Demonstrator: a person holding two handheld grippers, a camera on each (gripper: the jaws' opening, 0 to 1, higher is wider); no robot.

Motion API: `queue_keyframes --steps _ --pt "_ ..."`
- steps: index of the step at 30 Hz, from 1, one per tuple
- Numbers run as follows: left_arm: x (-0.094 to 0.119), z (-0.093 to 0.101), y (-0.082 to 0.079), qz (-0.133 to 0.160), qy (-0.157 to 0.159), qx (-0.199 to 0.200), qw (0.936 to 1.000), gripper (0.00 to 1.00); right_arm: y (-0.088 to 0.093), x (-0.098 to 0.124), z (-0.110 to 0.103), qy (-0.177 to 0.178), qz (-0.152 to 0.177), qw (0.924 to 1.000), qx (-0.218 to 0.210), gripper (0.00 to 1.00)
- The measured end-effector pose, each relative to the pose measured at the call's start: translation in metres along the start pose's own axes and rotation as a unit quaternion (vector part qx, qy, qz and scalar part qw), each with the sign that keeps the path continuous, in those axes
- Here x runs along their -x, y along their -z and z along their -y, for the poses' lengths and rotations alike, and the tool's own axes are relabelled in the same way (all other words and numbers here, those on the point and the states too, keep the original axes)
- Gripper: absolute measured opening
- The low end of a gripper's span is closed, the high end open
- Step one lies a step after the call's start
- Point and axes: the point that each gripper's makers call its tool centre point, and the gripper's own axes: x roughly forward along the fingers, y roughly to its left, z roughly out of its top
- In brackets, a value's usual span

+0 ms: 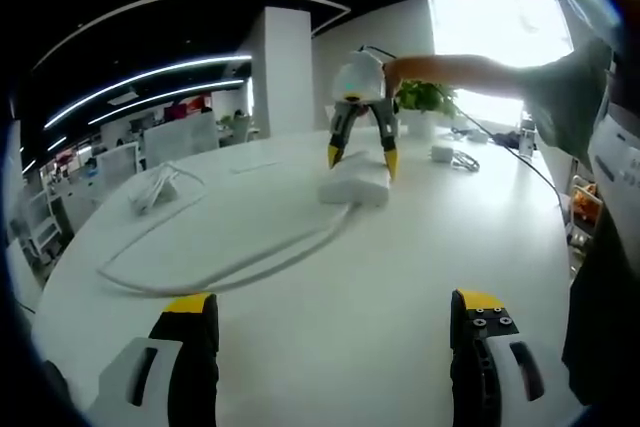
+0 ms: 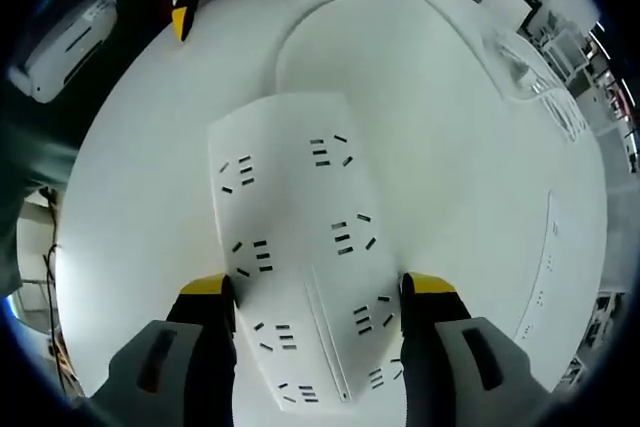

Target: Straighten the power strip on the desk, plug the charger into it

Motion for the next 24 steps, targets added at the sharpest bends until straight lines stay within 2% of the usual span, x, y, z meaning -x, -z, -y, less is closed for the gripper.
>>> queue_keyframes --steps 8,24 --pt "0.0 -0.0001 -0.0004 0.0 0.0 -0.001 1.0 0.99 -0.0019 0.0005 -0.004 0.01 0.015 0.9996 -0.022 0.66" --pt "0.0008 0.0015 0.0012 -0.003 0.002 -0.007 1.0 0.99 -0.0042 -0.0004 -0.0093 0.021 0.016 0.9981 -0.056 0.66"
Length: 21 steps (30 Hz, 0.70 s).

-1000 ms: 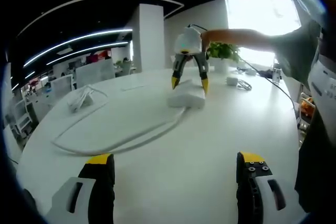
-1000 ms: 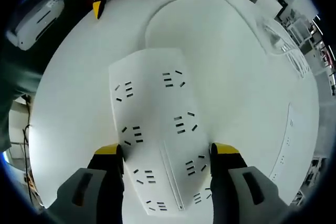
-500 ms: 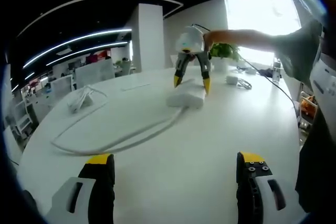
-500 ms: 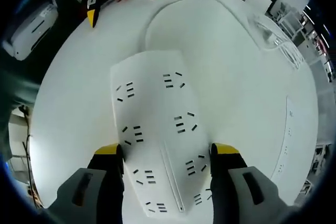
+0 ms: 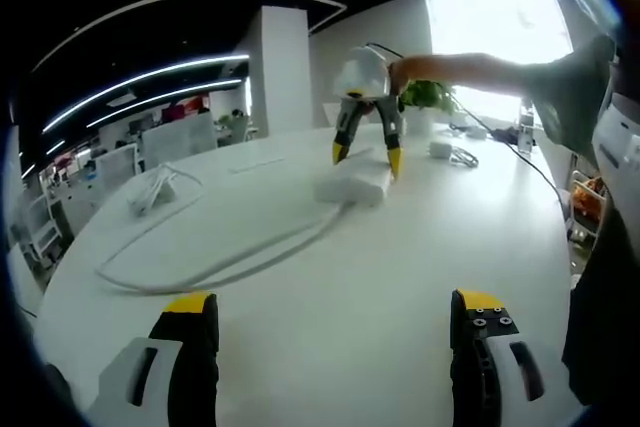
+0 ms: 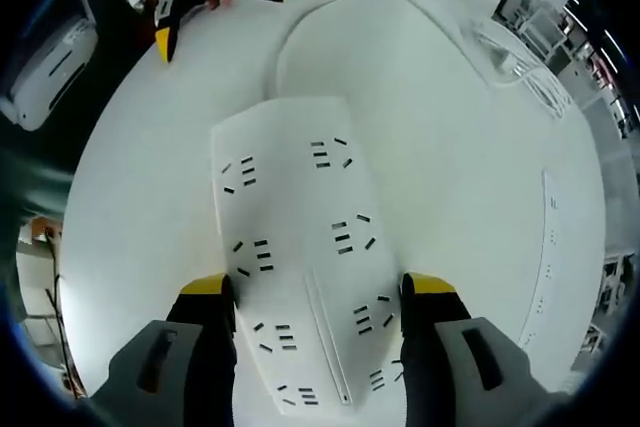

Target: Straighten the power strip on the desk, plug the charger into it

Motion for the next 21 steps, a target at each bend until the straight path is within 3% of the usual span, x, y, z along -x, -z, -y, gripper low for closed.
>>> queue_keyframes --steps 21 --pt "0.0007 0.001 0.0006 0.002 0.005 0.001 1.0 0.99 -0.0046 -0.0015 -0.006 0.02 0.014 0.9984 -0.052 0.66"
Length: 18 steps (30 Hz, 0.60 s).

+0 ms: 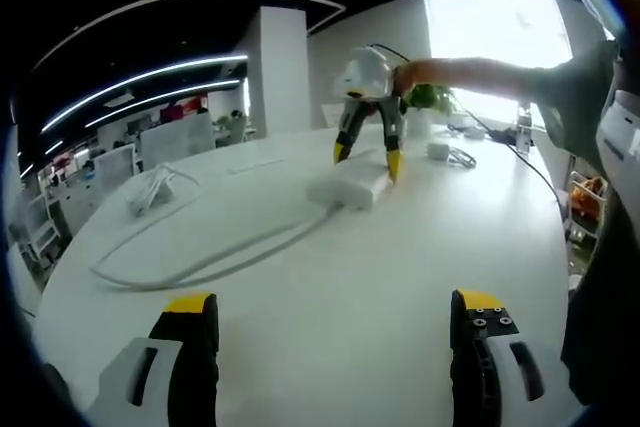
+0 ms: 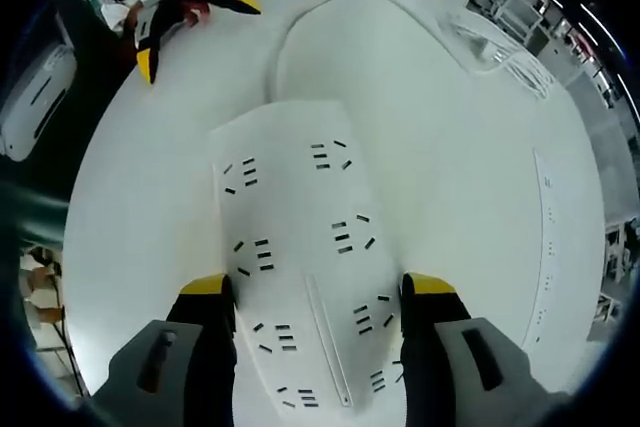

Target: Straighten the power strip on the desk, plug the charger into it

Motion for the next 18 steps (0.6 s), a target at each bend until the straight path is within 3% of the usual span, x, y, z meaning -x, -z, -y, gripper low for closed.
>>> queue_keyframes --steps 18 --pt "0.0011 0.0031 0.0015 0.003 0.006 0.0 1.0 0.99 0.0003 -0.0001 0.0006 0.011 0.007 0.9997 -0.02 0.67"
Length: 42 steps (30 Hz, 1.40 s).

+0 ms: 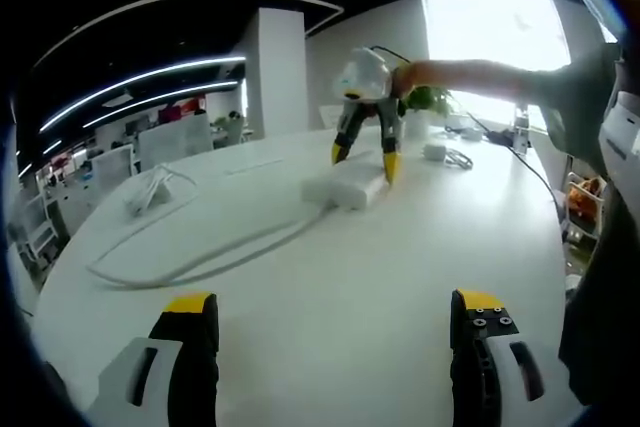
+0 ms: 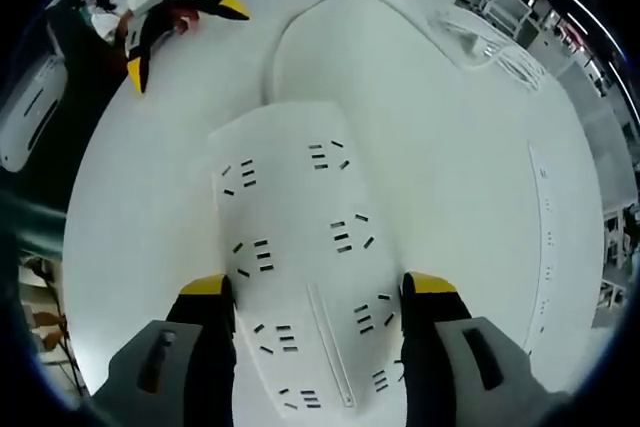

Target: Straighten the power strip on the desk, plug the charger into it

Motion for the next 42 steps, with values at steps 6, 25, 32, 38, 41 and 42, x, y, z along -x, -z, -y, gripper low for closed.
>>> queue_keyframes --steps 6,25,32,38,41,42 --pt "0.0 0.0 0.0 0.0 0.002 0.0 1.0 0.99 -0.002 0.0 0.001 0.009 0.006 0.9997 -0.023 0.67" --pt "0.0 0.002 0.0 0.001 0.009 -0.005 0.9999 0.99 -0.004 0.0 -0.006 0.041 0.022 0.9949 -0.089 0.67" --pt "0.001 0.002 -0.001 0.003 0.009 -0.005 0.9999 0.99 -0.005 -0.001 -0.009 0.049 0.024 0.9928 -0.107 0.67" --pt "0.002 0.001 -0.002 0.004 0.009 -0.003 0.9999 0.99 -0.007 -0.001 -0.009 0.053 0.026 0.9913 -0.117 0.67" --pt "0.003 0.001 -0.002 0.005 0.011 -0.003 0.9999 0.99 -0.007 -0.001 -0.008 0.057 0.026 0.9903 -0.124 0.67" --pt "0.003 0.001 -0.002 0.005 0.011 -0.003 0.9999 0.99 -0.007 -0.001 -0.008 0.057 0.026 0.99 -0.126 0.67"
